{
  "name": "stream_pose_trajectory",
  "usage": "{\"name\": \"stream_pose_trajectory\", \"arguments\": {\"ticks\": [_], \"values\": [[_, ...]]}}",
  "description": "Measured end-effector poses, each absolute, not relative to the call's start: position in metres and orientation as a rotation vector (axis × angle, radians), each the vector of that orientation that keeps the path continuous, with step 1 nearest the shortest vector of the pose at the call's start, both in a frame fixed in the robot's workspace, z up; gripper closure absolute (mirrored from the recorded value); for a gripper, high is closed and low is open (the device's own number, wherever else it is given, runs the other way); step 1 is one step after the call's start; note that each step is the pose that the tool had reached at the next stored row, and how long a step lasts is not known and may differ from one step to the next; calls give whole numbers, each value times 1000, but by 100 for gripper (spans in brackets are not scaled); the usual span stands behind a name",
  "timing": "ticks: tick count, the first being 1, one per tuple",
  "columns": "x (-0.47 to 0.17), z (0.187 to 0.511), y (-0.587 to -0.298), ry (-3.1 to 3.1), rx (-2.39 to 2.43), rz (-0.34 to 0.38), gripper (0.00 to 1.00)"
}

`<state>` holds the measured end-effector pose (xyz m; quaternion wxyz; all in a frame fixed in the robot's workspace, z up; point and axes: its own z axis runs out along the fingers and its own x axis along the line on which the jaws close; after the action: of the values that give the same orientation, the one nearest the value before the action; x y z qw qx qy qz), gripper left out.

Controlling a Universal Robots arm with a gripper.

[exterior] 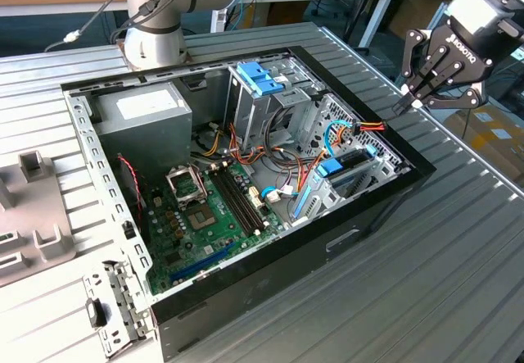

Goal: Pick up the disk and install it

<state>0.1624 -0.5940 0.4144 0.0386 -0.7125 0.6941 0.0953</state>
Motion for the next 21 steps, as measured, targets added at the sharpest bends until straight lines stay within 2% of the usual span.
{"name": "stream_pose_trajectory", "arguments": {"ticks": [21], "values": [[182,400,-594,1889,-2421,306,89]]}}
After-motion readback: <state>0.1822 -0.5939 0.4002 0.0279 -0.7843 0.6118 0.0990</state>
